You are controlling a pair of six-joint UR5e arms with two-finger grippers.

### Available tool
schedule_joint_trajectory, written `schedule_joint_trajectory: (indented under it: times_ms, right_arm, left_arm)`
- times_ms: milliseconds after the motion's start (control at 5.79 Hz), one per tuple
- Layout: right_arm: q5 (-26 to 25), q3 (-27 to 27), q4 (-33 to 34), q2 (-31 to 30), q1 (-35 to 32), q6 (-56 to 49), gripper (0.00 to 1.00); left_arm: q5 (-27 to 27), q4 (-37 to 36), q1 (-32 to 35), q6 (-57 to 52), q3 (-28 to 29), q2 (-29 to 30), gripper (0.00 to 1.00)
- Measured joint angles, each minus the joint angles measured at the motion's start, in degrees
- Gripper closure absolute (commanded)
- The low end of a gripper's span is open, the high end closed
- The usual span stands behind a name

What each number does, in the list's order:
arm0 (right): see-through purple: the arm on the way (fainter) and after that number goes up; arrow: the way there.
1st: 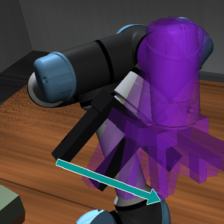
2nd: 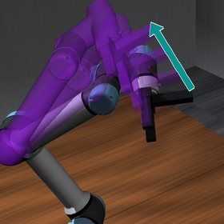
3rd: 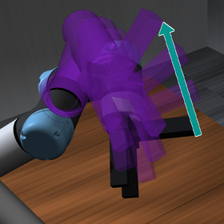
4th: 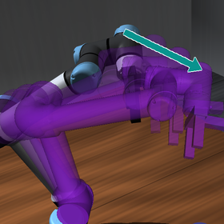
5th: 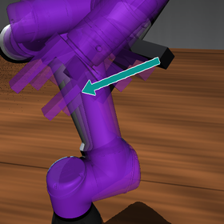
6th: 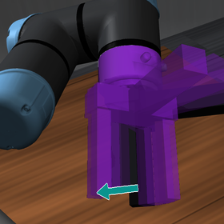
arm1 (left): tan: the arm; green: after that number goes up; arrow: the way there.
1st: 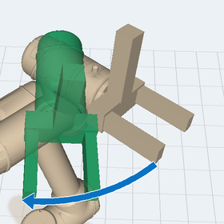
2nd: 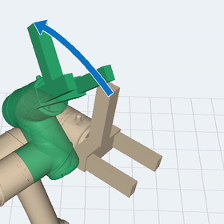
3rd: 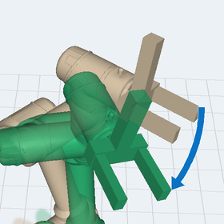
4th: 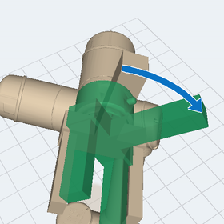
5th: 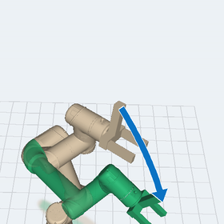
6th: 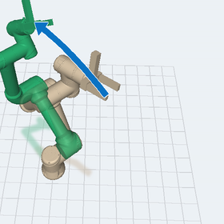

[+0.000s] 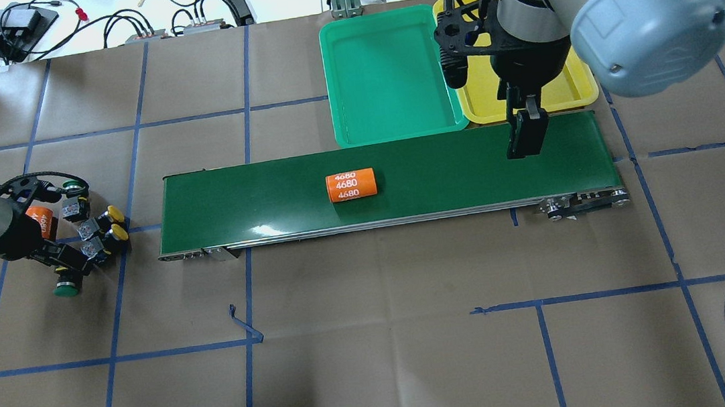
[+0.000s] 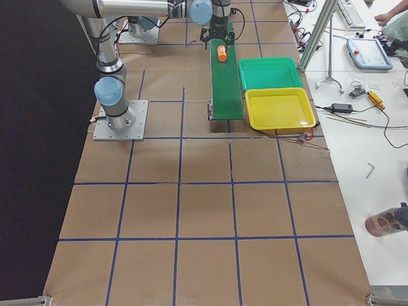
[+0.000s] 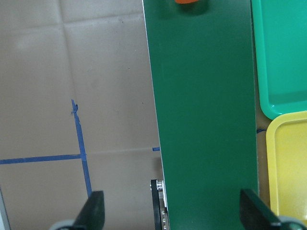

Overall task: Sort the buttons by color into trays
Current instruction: 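Grasp a green-capped button with the left gripper while right gripper lowers near belt end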

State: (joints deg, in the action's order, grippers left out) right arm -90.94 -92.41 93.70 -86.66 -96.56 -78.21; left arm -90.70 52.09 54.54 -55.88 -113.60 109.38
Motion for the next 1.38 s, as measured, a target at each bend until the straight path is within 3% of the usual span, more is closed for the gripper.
schedule_joint_trajectory:
  times_ms: [173,346,519,691,864,1383]
  right_arm:
    - [-0.1,-0.1,0.4,0.1,0.0,-0.7,0.0]
    - [-0.1,-0.1,0.6,0.1,0.0,-0.8,0.0]
    - [-0.2,-0.1,0.7,0.1,0.1,-0.8,0.0]
    - [-0.2,-0.1,0.9,0.1,0.1,-1.1,0.0]
    - [-0.8,-0.2,1.0,0.2,0.1,-2.4,0.0]
    - [-2.5,-0.5,2.8,0.2,0.3,-7.2,0.0]
  left_arm:
    - [0.0,-0.2,-0.2,0.2,0.1,0.7,0.19]
    - [0.0,-0.3,-0.6,0.2,0.1,1.3,0.29]
    - [0.0,-0.4,-1.3,0.0,0.1,1.6,0.53]
    - [-0.2,-0.3,-1.7,-0.4,0.2,1.6,0.84]
    - [-0.3,-0.2,-1.8,-0.6,0.4,1.6,0.99]
    - [-2.8,2.2,-0.9,-6.8,4.5,0.1,1.0]
